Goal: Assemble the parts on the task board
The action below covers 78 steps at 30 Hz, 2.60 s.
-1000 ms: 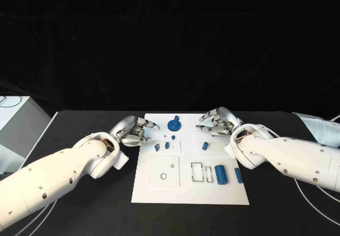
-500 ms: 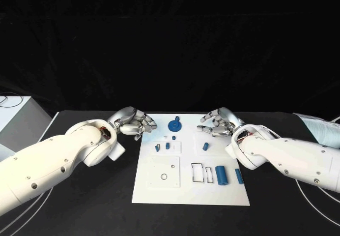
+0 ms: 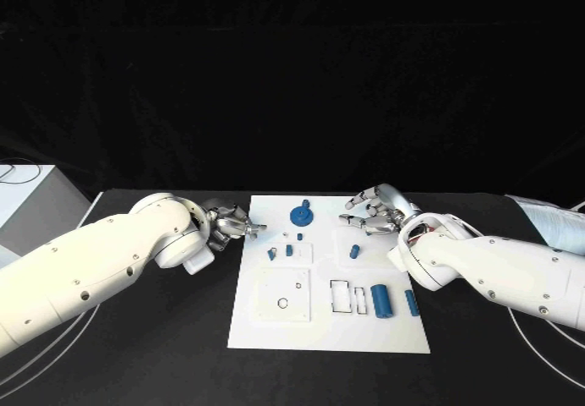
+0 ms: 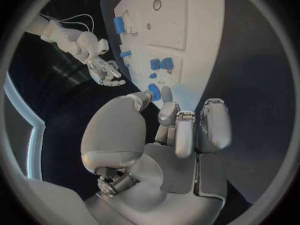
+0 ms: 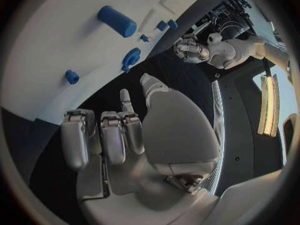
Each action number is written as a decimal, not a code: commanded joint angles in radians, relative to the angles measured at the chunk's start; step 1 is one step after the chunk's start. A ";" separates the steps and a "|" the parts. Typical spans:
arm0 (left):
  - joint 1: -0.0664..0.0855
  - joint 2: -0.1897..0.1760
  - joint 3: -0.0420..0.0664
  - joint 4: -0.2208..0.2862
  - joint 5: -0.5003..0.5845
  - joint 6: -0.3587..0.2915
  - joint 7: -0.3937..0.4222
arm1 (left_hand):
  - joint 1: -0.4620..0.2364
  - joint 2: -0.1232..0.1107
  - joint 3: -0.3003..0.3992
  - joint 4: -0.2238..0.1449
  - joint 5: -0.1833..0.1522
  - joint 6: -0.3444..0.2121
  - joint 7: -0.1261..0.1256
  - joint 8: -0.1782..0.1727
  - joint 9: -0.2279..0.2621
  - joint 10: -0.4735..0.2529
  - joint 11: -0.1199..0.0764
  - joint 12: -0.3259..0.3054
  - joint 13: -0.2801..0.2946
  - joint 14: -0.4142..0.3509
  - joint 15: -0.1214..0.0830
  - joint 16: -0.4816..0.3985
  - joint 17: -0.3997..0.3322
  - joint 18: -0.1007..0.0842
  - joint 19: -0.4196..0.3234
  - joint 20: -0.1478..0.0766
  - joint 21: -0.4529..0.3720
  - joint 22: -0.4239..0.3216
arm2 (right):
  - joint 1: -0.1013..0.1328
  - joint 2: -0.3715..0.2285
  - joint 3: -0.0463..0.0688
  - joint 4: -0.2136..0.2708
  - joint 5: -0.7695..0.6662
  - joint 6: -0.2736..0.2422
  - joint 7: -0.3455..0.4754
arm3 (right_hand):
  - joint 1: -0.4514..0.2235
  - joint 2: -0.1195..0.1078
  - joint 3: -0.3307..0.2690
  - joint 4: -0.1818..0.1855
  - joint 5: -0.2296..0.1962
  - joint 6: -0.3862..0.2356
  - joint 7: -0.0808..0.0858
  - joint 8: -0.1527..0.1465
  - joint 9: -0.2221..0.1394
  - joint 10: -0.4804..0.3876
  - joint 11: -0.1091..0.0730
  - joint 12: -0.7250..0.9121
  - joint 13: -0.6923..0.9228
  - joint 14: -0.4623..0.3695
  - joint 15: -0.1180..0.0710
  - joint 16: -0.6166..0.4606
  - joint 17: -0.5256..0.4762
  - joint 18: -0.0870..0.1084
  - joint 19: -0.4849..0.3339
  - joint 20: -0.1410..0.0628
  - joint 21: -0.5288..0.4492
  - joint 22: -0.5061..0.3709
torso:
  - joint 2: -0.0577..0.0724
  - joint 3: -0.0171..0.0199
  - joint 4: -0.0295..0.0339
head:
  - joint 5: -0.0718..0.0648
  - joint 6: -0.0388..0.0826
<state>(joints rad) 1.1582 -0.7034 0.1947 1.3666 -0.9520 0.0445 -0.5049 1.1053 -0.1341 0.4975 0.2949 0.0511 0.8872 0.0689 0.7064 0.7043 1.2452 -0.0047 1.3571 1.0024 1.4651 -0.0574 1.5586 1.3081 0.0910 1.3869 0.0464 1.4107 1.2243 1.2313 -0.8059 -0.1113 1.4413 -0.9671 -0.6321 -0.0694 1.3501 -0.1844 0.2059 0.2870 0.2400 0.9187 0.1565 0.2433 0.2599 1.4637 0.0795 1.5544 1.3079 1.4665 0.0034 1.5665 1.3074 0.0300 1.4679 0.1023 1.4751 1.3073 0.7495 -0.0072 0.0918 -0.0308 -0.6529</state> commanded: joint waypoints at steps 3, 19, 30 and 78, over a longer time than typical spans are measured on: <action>0.032 0.033 -0.034 -0.038 -0.007 0.158 -0.106 | -0.033 0.006 0.009 0.000 0.000 0.003 -0.010 0.006 0.002 0.010 -0.004 0.005 0.015 0.088 -0.008 0.004 0.197 -0.020 0.011 -0.005 0.009 0.012 | 0.002 0.006 0.000 -0.004 -0.003 -0.007 0.019 | -0.012 -0.001 0.007 0.000 0.004 -0.001 -0.002 0.004 0.001 0.087 -0.008 -0.004 0.246 0.104 -0.007 0.004 0.263 -0.002 0.063 -0.006 -0.007 0.178 | 0.000 -0.0008 0.0019 | 0.001 -0.002; 0.060 0.090 -0.065 -0.078 0.049 0.209 -0.117 | -0.080 -0.017 0.004 0.000 0.000 -0.013 -0.001 -0.025 -0.013 0.009 0.003 -0.001 0.019 0.092 -0.004 0.005 0.212 -0.023 0.019 -0.005 0.015 0.026 | 0.013 0.024 0.000 -0.019 0.035 -0.066 0.090 | -0.008 -0.010 0.025 0.001 0.008 -0.037 0.000 0.008 0.007 -0.130 -0.007 -0.247 0.048 0.024 -0.010 -0.158 0.021 0.083 -0.092 -0.008 -0.413 -0.136 | 0.003 0.0018 0.0005 | 0.006 -0.006; 0.064 0.108 -0.069 -0.090 0.064 0.231 -0.119 | -0.084 -0.013 0.007 0.000 0.001 -0.011 -0.001 -0.030 -0.016 0.009 0.003 -0.002 0.018 0.092 -0.003 0.005 0.212 -0.024 0.020 -0.004 0.016 0.028 | 0.030 0.044 0.000 -0.048 0.114 -0.095 0.166 | -0.004 -0.033 0.093 0.000 0.007 -0.072 0.012 0.053 0.025 -0.454 0.006 -0.886 -0.567 -0.236 0.008 -0.856 -0.517 0.153 -0.236 0.012 -1.126 -0.705 | 0.003 0.0019 -0.0004 | 0.006 -0.004; 0.066 0.131 -0.081 -0.119 0.049 0.249 -0.124 | -0.039 -0.032 0.143 -0.007 0.001 0.014 -0.008 -0.051 -0.022 0.027 -0.003 -0.004 0.053 0.090 -0.008 0.002 0.204 -0.023 0.020 -0.006 0.015 0.030 | 0.034 0.046 0.000 -0.043 0.129 -0.075 0.170 | -0.005 -0.038 0.094 0.000 0.008 -0.086 0.016 0.064 0.028 -0.452 0.011 -0.926 -0.643 -0.232 0.014 -0.931 -0.505 0.153 -0.213 0.017 -1.191 -0.777 | 0.003 0.0011 -0.0010 | 0.003 -0.011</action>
<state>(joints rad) 1.2242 -0.5753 0.1147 1.2480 -0.9030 0.2722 -0.6274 1.0598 -0.1670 0.6368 0.2895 0.0506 0.8938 0.0627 0.6595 0.6806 1.2657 -0.0071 1.3560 1.0544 1.4650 -0.0570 1.5586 1.3075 0.0758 1.4026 0.0450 1.4221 1.2541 1.2646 -0.7599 -0.1112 1.3963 -0.8370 -0.7186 0.0879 1.3438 -0.2121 0.2943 0.2871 0.2437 0.8397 0.1710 0.3015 0.2863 1.0094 0.0898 0.6326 0.6656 1.2360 0.0125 0.6371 0.8010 0.1779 1.2503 0.1201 0.2872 0.5311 0.7525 -0.0064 0.0914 -0.0271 -0.6634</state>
